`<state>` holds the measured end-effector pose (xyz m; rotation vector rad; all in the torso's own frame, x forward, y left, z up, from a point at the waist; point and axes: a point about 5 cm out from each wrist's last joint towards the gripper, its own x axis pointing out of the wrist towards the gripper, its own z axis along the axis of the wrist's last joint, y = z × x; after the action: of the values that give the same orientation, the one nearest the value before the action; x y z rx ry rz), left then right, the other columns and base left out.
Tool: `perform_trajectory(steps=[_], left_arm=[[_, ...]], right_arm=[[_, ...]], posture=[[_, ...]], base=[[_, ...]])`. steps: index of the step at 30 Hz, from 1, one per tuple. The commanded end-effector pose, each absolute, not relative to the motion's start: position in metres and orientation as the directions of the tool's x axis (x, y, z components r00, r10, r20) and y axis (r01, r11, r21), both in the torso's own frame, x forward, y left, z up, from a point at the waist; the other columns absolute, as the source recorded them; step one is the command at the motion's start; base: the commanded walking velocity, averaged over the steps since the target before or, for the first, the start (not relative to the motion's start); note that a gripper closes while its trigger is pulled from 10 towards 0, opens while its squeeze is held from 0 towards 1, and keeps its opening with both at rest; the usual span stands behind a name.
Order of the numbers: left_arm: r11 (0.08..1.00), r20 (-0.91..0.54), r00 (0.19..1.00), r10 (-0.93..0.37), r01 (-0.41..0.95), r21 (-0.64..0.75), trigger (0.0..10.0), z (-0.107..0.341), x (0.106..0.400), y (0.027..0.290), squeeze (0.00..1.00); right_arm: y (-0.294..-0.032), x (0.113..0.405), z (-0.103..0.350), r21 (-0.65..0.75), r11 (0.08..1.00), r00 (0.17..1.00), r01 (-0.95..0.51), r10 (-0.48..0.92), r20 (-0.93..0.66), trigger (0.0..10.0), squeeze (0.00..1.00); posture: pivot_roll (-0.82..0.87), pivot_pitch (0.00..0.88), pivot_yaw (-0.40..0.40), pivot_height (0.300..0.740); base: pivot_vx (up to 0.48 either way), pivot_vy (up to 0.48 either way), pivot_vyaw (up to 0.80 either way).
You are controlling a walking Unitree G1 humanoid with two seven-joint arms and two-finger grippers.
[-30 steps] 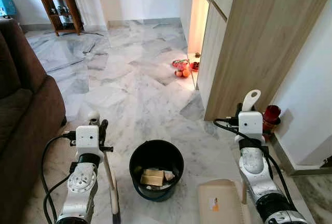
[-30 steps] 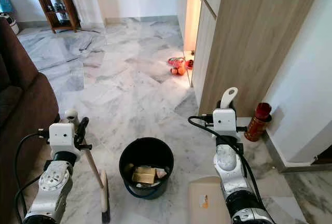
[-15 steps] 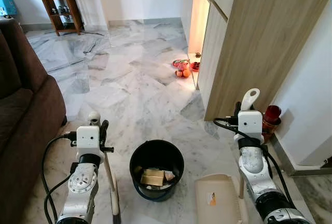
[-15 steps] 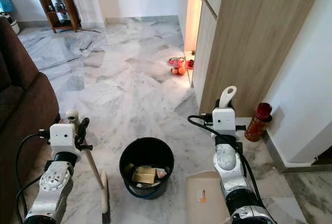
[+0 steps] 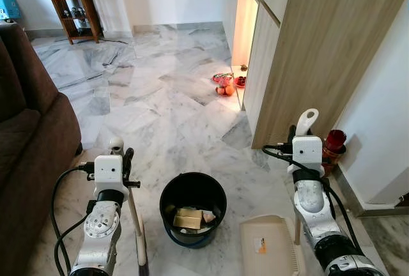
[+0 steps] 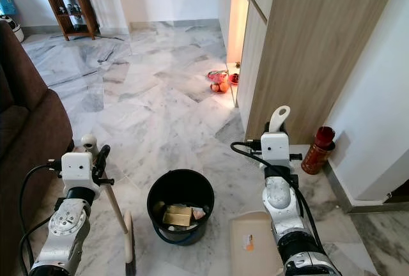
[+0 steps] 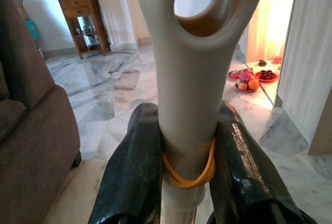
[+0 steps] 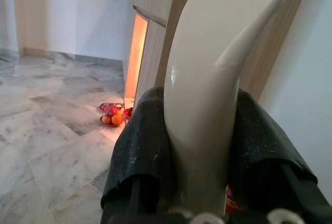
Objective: Sweep floor
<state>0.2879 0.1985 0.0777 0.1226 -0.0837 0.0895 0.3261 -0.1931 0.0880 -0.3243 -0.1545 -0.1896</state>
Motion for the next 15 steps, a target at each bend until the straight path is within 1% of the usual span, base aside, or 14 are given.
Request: perform_trajectory(steps=[1, 15], left_arm=[[0.988, 0.132, 0.988, 0.076, -0.093, 0.124, 10.0, 0.0864, 0.2906, 0.1974, 0.0], [0.988, 0.134, 0.988, 0.075, -0.092, 0.121, 10.0, 0.0861, 0.2903, 0.1963, 0.0]], right_arm=[[-0.1925, 0.3301, 0.0962, -0.305, 0.93, 0.966, 0.204, -0.141, 0.217, 10.0, 0.0], [-0.1908, 0.3302, 0.0948, -0.315, 0.929, 0.969, 0.193, -0.129, 0.211, 10.0, 0.0]], posture=[[0.13, 0.0, 0.028, 0.74], [0.13, 0.0, 0.024, 0.74]], base=[[0.0, 0.0, 0.0], [0.0, 0.0, 0.0]])
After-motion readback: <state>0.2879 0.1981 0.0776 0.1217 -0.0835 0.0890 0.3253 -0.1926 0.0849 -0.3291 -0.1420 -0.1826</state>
